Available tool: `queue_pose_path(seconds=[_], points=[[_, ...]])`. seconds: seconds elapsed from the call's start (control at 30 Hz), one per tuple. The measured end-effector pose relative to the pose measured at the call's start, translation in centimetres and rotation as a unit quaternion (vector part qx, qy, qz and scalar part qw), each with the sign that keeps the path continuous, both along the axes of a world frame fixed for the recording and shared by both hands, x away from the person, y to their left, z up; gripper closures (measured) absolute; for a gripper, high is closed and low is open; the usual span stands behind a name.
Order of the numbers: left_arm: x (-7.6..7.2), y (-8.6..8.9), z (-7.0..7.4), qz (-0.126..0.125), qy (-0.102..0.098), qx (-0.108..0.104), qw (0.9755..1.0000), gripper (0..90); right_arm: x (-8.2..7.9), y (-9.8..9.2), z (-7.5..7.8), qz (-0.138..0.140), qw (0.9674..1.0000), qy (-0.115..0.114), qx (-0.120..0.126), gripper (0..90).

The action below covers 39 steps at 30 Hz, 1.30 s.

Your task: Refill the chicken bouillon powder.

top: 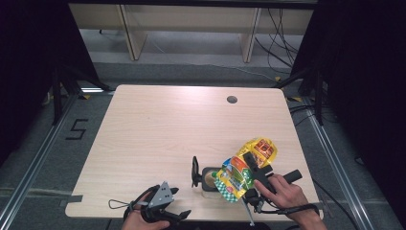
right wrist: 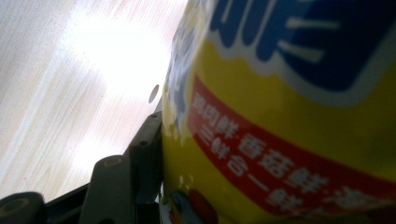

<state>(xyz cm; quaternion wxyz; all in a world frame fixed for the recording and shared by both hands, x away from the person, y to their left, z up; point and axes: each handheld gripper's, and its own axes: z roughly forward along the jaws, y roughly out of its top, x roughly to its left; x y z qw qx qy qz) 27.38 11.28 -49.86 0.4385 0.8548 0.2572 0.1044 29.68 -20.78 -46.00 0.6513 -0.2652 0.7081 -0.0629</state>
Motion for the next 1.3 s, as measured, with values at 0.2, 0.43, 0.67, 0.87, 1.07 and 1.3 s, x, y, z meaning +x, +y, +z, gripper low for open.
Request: queue_pose_path(seconds=[0.2, 0.43, 0.67, 0.87, 1.07, 1.3], points=[[0.0, 0.0, 0.0, -0.001, -0.001, 0.002, 1.0, 18.5, 0.0, -0.1, 0.0, -0.003, 1.0, 0.001, 0.004, 43.6], [0.0, 0.0, 0.0, 0.0, 0.001, -0.002, 1.0, 18.4, -1.2, -0.9, -1.8, -0.095, 0.9843, 0.001, 0.149, 43.6], [-0.1, -0.1, 0.0, 0.002, 0.002, -0.007, 1.0, 18.4, -1.1, -0.8, -1.4, -0.076, 0.9892, -0.007, 0.125, 43.6], [-0.1, -0.1, 0.0, 0.002, 0.002, -0.007, 1.0, 18.4, 0.0, 0.3, 0.3, 0.016, 0.9996, -0.008, -0.021, 43.8], [-0.1, -0.1, 0.0, 0.001, 0.003, -0.007, 1.0, 18.4, -1.3, -0.9, -1.6, -0.091, 0.9867, -0.003, 0.135, 44.0], [-0.1, -0.2, -0.1, 0.001, 0.005, -0.009, 0.9999, 18.4, -1.2, -0.8, -1.5, -0.082, 0.9877, -0.003, 0.133, 44.1]])
